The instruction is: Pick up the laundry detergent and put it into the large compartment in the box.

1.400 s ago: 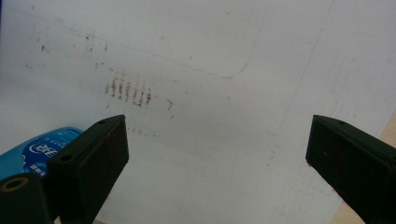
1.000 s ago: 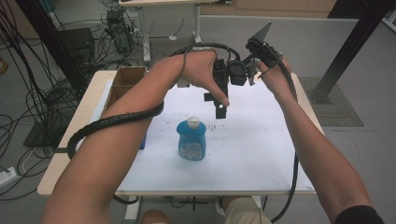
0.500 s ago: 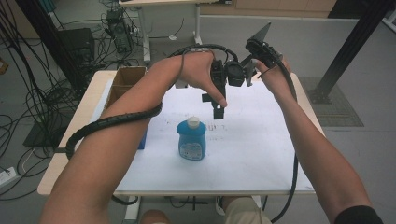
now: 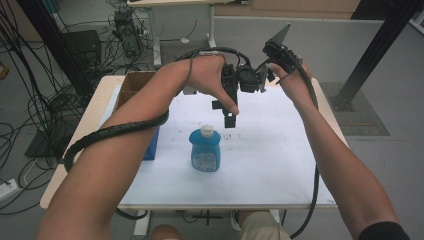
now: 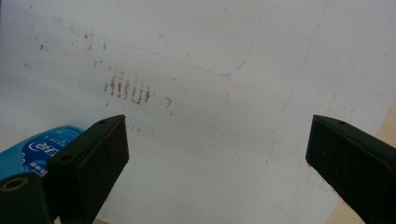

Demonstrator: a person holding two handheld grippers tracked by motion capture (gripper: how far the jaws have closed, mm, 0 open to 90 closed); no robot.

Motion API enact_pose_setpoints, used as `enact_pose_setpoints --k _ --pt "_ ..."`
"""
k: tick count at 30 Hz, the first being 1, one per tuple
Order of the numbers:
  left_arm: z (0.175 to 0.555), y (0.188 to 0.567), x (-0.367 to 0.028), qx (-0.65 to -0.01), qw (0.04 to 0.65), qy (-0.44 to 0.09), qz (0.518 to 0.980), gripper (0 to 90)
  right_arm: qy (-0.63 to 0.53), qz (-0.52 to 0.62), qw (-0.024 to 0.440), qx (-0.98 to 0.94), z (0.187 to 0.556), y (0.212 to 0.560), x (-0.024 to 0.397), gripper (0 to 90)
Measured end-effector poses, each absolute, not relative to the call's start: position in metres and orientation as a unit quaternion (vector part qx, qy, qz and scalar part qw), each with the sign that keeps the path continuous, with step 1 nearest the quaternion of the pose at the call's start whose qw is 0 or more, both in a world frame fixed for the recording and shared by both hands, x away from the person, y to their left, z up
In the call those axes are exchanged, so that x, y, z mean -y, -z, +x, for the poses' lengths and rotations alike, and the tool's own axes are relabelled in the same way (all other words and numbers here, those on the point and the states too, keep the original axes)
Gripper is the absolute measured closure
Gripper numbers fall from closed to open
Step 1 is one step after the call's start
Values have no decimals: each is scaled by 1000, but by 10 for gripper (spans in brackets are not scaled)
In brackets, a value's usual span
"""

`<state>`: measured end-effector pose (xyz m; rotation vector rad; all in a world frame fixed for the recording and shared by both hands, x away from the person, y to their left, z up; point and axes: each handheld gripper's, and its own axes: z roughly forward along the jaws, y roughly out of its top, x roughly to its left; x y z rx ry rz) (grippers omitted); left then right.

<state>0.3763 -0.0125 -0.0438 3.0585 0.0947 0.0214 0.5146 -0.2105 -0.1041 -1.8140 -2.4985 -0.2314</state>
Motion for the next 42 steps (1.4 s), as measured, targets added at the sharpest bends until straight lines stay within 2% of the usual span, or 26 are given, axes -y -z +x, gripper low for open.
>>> enact_pose_setpoints --k 23,42 --pt "373 37 -13 -51 30 -15 998 77 75 -585 23 807 514 105 208 59" --pt "375 59 -13 -50 17 -10 999 72 76 -588 22 805 511 103 211 59"
